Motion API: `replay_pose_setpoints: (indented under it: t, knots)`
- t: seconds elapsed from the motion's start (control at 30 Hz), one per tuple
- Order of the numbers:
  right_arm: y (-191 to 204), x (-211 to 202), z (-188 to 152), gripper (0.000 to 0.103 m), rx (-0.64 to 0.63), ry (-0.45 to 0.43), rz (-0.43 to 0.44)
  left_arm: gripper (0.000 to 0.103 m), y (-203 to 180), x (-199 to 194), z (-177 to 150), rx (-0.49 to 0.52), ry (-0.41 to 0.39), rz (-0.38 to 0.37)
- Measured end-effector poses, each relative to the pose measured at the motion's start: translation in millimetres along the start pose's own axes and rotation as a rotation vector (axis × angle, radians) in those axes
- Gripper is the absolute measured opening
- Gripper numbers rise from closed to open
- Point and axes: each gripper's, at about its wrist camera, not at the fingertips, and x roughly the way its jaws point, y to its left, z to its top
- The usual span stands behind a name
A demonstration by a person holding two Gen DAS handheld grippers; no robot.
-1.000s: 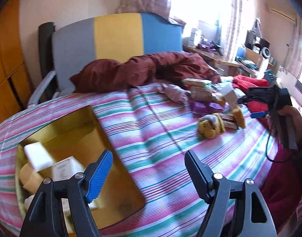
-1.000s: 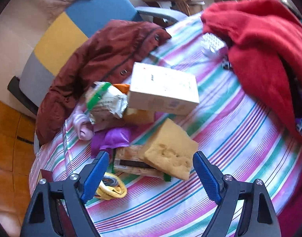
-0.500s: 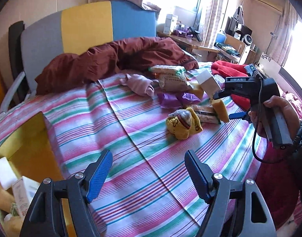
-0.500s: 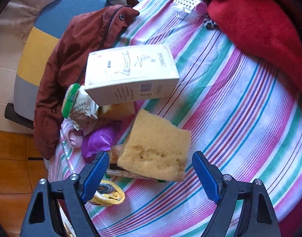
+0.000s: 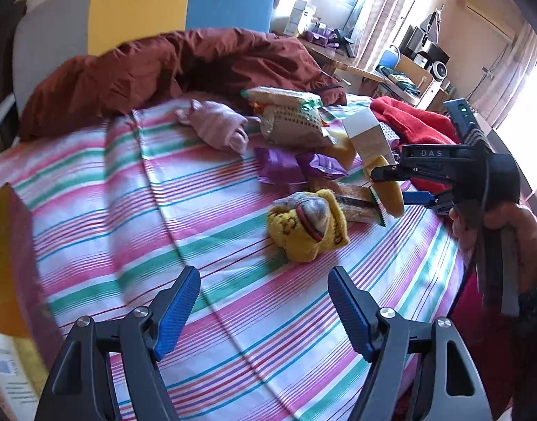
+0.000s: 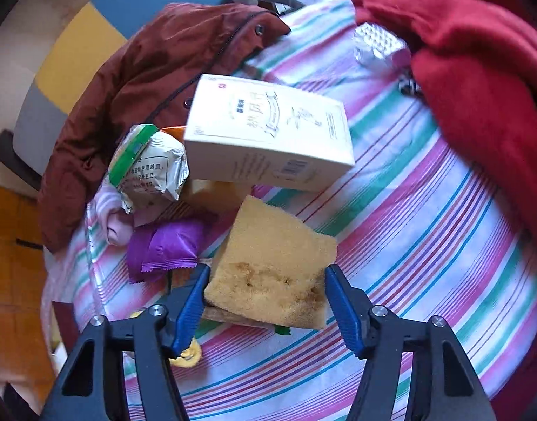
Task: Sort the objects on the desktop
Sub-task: 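Grasp the yellow plush toy with the left tool while the right tool grasps the yellow sponge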
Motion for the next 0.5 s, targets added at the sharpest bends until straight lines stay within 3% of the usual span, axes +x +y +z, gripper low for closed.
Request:
replay_pose_setpoints:
  t: [0.23, 0.37, 0.5]
  knots:
    - [8, -15, 0, 0.066, -0.059, -0.071, -0.017, 0.077, -8, 32, 19, -0.088, 0.031, -0.069]
    - [18, -18, -1, 0.066, -0.101, -0.085, -0.013, 0.083, -13, 46, 29, -0.123, 0.029, -0.094]
    - [23, -19, -2, 0.066, -0.128, -0.089, -0.01, 0.083, -20, 63, 38, -0.122, 0.039, -0.081]
